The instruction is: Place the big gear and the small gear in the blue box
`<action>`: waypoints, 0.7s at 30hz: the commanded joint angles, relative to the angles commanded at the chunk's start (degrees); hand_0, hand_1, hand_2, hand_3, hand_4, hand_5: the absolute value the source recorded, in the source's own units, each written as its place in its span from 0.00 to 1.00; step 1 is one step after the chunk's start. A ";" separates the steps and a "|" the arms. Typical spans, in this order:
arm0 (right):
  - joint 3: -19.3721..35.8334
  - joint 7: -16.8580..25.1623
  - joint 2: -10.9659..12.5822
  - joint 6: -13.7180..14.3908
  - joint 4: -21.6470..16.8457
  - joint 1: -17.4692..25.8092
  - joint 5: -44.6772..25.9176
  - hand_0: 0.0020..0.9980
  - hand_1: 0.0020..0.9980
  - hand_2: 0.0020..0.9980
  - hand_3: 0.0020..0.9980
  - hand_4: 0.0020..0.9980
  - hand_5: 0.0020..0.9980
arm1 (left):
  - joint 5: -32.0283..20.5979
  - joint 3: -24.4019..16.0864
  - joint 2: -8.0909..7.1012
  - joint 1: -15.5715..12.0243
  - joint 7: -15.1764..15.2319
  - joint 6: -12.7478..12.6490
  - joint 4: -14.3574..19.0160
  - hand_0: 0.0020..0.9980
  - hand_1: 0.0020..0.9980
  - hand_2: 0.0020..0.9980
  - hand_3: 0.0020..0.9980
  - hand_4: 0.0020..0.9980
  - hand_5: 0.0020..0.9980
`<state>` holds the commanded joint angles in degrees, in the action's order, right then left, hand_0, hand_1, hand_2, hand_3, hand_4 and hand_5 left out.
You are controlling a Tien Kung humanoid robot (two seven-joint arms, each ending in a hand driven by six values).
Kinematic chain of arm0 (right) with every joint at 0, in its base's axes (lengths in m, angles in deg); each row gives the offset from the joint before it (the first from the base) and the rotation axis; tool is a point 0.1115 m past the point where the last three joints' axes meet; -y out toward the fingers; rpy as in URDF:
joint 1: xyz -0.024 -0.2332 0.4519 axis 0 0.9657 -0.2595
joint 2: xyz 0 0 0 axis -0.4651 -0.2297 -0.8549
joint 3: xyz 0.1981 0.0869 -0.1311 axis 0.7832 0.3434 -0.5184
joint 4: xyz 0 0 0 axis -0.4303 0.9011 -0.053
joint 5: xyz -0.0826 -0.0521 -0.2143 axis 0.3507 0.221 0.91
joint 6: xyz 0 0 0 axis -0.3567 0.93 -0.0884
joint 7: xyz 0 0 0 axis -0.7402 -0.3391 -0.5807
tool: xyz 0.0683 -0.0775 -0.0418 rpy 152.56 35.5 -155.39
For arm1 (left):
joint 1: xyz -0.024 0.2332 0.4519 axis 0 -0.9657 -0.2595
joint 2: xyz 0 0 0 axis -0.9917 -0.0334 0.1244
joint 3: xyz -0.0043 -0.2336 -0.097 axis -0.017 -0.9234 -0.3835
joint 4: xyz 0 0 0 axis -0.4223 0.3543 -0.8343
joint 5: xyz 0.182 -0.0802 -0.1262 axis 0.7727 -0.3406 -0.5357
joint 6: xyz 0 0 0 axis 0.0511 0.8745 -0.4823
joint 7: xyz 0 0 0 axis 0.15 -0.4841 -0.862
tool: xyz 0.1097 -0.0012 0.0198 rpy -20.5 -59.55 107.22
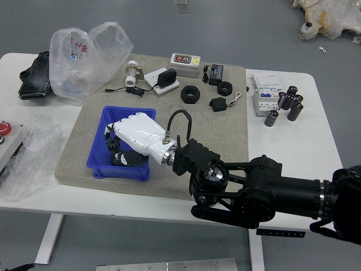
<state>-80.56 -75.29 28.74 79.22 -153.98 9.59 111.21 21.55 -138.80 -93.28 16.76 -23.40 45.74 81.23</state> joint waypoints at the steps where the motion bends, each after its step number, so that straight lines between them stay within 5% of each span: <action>1: -0.54 0.10 -0.30 0.05 0.70 -0.25 -0.24 0.29 0.43 0.34 0.50 0.53 0.00 | -0.09 0.07 -0.02 0.10 0.12 -0.06 -0.03 0.62 0.58 0.56 0.63 0.70 0.50; 21: -3.14 1.26 -0.95 0.86 7.63 -1.63 -4.11 0.29 0.43 0.34 0.51 0.53 0.00 | -0.82 0.37 0.31 -0.59 0.30 -0.40 -0.01 0.62 0.58 0.56 0.63 0.69 0.50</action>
<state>-83.70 -74.03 27.79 80.08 -146.35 7.96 107.10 20.73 -138.43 -92.96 16.16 -23.10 45.33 81.22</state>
